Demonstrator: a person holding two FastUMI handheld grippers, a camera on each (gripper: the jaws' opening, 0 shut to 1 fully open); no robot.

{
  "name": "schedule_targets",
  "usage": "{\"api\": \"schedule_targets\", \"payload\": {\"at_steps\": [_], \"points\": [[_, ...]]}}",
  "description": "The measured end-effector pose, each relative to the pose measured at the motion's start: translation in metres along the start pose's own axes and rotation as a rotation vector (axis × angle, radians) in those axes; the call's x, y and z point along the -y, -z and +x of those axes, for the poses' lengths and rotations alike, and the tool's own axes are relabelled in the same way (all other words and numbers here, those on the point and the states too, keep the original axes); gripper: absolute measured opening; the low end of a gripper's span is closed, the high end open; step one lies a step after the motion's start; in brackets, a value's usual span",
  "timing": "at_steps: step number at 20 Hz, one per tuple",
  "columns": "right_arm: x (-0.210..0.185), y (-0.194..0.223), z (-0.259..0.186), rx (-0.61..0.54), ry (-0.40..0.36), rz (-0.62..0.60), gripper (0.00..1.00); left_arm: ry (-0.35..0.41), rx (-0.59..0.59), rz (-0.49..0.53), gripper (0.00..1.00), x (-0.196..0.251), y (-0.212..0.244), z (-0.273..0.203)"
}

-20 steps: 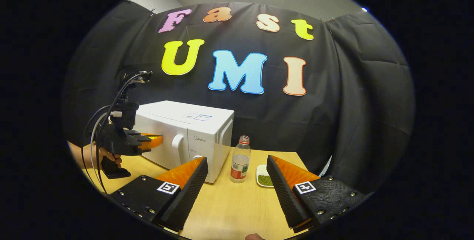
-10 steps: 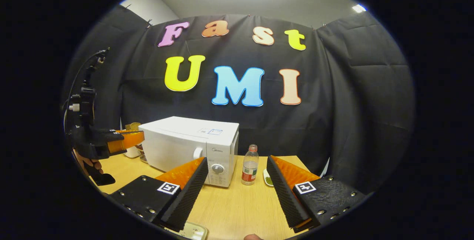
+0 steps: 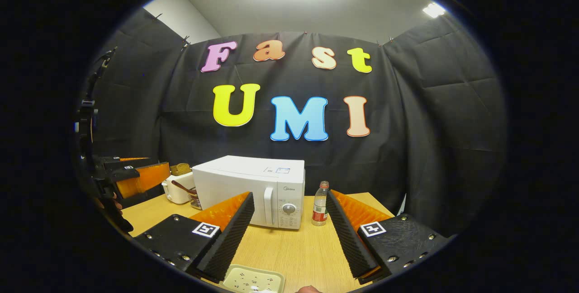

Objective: Open the microwave oven with the left hand, put the food in, and close the microwave oven.

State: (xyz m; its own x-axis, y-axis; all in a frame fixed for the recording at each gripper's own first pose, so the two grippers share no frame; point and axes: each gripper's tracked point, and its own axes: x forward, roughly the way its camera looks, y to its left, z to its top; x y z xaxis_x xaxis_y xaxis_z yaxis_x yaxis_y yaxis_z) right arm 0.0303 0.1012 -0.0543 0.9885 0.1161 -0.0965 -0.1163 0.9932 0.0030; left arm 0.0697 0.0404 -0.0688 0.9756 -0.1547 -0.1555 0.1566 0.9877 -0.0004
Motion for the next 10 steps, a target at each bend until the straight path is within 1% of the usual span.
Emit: {"api": "schedule_targets", "payload": {"at_steps": [1,2,5,8,10], "points": [[0.0,-0.004,-0.004,0.013,0.011,-0.016,0.97,-0.015,0.016,0.012,0.99,-0.006,-0.001,-0.011],[-0.002,-0.006,-0.007,0.025,0.016,-0.027,0.97,-0.03,0.03,0.018,0.97,-0.013,-0.003,-0.022],[-0.014,-0.011,-0.012,0.035,0.001,-0.018,0.97,-0.053,0.038,0.003,0.97,-0.025,-0.003,-0.045],[-0.026,-0.019,-0.018,0.05,-0.012,0.008,0.98,-0.071,0.035,-0.021,0.97,-0.038,-0.005,-0.055],[-0.034,-0.024,-0.023,0.06,-0.029,-0.006,0.97,-0.084,0.059,-0.029,0.98,-0.048,-0.012,-0.063]]}}
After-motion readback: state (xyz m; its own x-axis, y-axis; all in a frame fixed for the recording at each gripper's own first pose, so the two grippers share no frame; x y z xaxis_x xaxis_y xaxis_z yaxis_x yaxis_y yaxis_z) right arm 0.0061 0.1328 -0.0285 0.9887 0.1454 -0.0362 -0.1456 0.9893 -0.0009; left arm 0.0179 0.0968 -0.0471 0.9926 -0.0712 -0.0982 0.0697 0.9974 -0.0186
